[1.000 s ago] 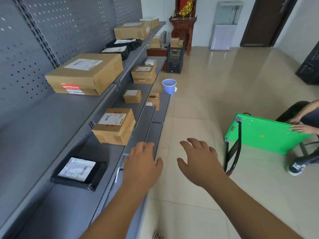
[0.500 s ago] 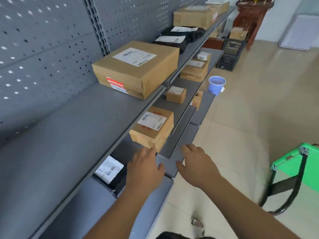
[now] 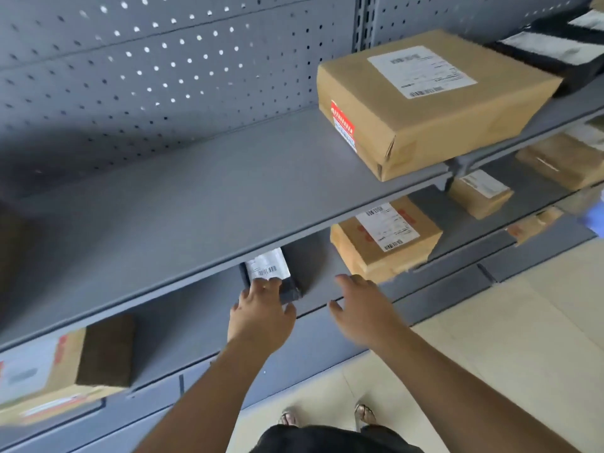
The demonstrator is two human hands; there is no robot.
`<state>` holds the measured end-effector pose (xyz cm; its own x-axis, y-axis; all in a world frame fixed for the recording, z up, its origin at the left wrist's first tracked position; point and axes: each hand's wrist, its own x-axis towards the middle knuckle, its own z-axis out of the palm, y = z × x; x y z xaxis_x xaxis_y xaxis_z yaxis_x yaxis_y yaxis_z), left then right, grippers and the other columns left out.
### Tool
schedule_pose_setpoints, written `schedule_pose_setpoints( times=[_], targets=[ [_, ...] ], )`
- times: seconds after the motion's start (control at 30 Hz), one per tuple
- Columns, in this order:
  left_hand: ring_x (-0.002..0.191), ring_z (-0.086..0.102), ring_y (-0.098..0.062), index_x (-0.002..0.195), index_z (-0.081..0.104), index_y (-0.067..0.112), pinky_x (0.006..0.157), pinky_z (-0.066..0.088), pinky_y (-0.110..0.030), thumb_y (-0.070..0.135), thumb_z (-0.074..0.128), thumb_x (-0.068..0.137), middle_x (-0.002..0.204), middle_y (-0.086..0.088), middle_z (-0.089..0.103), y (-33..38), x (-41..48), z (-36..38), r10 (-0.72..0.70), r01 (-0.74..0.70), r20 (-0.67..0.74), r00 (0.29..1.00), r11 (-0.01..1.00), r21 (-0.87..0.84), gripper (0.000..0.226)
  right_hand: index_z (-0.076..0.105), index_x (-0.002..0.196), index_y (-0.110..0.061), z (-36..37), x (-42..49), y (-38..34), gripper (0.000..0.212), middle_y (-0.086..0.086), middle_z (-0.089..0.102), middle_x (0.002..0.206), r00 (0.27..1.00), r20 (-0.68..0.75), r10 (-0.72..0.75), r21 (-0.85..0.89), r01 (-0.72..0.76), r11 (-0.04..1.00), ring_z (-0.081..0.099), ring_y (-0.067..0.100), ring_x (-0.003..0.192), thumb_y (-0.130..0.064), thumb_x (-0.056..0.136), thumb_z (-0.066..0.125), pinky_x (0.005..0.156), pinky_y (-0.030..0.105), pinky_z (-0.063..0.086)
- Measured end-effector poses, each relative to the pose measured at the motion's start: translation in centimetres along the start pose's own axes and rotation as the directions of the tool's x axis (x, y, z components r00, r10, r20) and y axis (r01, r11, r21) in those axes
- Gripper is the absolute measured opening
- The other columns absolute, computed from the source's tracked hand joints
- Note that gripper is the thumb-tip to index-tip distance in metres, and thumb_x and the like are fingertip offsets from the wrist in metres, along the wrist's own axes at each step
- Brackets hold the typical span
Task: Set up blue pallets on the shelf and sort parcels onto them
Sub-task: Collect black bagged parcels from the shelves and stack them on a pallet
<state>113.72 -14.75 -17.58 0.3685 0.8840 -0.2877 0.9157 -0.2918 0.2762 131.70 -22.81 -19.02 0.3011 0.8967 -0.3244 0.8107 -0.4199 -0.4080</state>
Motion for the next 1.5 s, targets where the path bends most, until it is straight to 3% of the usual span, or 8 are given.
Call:
schedule_pose_setpoints(
  times=[0.23, 0.43, 0.63, 0.8, 0.97, 1.13, 1.3, 1.5],
  targets=[
    [0.129, 0.049, -0.031, 0.149, 0.038, 0.03, 0.102, 0.047, -0.048, 0.043, 0.052, 0.097, 0.145, -0.003, 0.047, -3.6, 0.8, 2.3, -0.162, 0.154, -0.033, 0.986, 0.972, -0.175, 0.055, 0.045, 0.144, -0.01, 2.9, 3.4, -2.3, 0.05, 0.015, 0.056, 0.137, 0.995, 0.047, -0.089, 0.076, 0.085, 0.993, 0.053, 0.035, 0.126, -0.037, 0.103, 0.05, 0.101, 0.045, 0.047],
    [0.132, 0.052, -0.033, 0.155, 0.032, 0.023, 0.104, 0.046, -0.047, 0.045, 0.05, 0.101, 0.153, -0.009, 0.043, -6.7, 3.1, 6.0, -0.294, 0.241, -0.061, 0.954, 0.871, -0.429, 0.062, 0.045, 0.145, -0.008, 6.5, 7.4, -3.9, 0.054, 0.019, 0.059, 0.135, 1.0, -0.009, -0.004, 0.235, 0.006, 0.972, 0.054, 0.039, 0.125, -0.039, 0.102, 0.051, 0.097, 0.044, 0.048],
    [0.134, 0.05, -0.031, 0.156, 0.032, 0.017, 0.1, 0.044, -0.041, 0.05, 0.043, 0.103, 0.153, -0.009, 0.044, -8.1, 6.0, 8.6, -0.315, 0.24, -0.086, 0.945, 0.849, -0.471, 0.064, 0.046, 0.139, -0.006, 9.3, 10.8, -4.2, 0.05, 0.018, 0.057, 0.136, 0.998, -0.055, 0.0, 0.241, 0.014, 0.97, 0.054, 0.039, 0.122, -0.041, 0.103, 0.047, 0.092, 0.042, 0.044],
    [0.099, 0.057, -0.025, 0.12, 0.052, 0.022, 0.08, 0.041, -0.034, 0.042, 0.043, 0.103, 0.123, -0.006, 0.06, -8.0, 8.2, 9.8, -0.295, 0.218, -0.062, 0.953, 0.815, -0.538, 0.029, 0.053, 0.118, -0.011, 10.6, 12.3, -4.1, 0.04, 0.011, 0.063, 0.11, 0.999, -0.003, 0.051, 0.343, -0.047, 0.938, 0.055, 0.031, 0.088, -0.046, 0.102, 0.045, 0.069, 0.035, 0.037],
    [0.098, 0.059, -0.026, 0.116, 0.052, 0.021, 0.079, 0.043, -0.036, 0.042, 0.043, 0.103, 0.115, -0.004, 0.061, -8.0, 9.2, 10.7, -0.291, 0.212, -0.06, 0.955, 0.808, -0.55, 0.026, 0.042, 0.097, -0.011, 11.2, 13.1, -3.6, 0.031, -0.001, 0.055, 0.083, 0.996, 0.04, 0.077, 0.376, -0.086, 0.923, 0.056, 0.024, 0.077, -0.042, 0.101, 0.042, 0.061, 0.035, 0.038],
    [0.099, 0.064, -0.026, 0.118, 0.053, 0.026, 0.079, 0.047, -0.036, 0.039, 0.044, 0.102, 0.117, -0.004, 0.063, -7.8, 9.4, 10.7, -0.302, 0.199, -0.053, 0.952, 0.74, -0.643, 0.023, 0.051, 0.088, -0.014, 11.2, 13.3, -3.7, 0.027, 0.001, 0.055, 0.074, 0.996, 0.058, 0.068, 0.471, -0.087, 0.878, 0.049, 0.02, 0.062, -0.039, 0.098, 0.047, 0.054, 0.031, 0.035],
    [0.099, 0.062, -0.02, 0.128, 0.055, 0.029, 0.078, 0.047, -0.034, 0.04, 0.046, 0.101, 0.122, -0.001, 0.062, -7.6, 8.0, 9.9, -0.335, 0.217, -0.019, 0.942, 0.65, -0.728, 0.03, 0.049, 0.095, -0.015, 10.9, 12.3, -3.9, 0.026, 0.0, 0.053, 0.08, 0.991, 0.087, 0.1, 0.568, -0.132, 0.812, 0.047, 0.017, 0.063, -0.041, 0.096, 0.052, 0.053, 0.03, 0.034],
    [0.083, 0.064, -0.013, 0.119, 0.055, 0.034, 0.043, 0.043, -0.015, 0.042, 0.051, 0.1, 0.107, 0.007, 0.065, -7.2, 5.0, 7.5, -0.356, 0.233, 0.019, 0.934, 0.568, -0.789, 0.022, 0.062, 0.096, -0.019, 9.3, 10.0, -4.7, 0.022, 0.008, 0.067, 0.093, 0.982, 0.147, 0.119, 0.712, -0.189, 0.677, 0.058, 0.023, 0.078, -0.04, 0.094, 0.056, 0.073, 0.039, 0.051]
  ],
)
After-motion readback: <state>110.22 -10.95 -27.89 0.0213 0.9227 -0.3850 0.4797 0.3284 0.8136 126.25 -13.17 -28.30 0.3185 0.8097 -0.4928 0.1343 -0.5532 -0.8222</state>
